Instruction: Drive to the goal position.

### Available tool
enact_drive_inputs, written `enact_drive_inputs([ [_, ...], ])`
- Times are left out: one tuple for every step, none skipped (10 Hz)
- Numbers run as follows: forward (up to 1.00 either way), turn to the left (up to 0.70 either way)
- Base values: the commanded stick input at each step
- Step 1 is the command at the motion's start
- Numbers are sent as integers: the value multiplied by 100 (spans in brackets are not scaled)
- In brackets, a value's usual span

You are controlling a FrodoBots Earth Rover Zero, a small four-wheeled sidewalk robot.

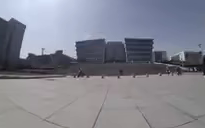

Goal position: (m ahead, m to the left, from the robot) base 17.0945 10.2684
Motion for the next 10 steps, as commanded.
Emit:
enact_drive_inputs([
  [70, 0],
  [70, 0],
  [70, 0],
  [70, 0],
  [70, 0],
  [70, 0],
  [70, 0],
  [70, 0],
  [70, 0],
  [70, 0],
])
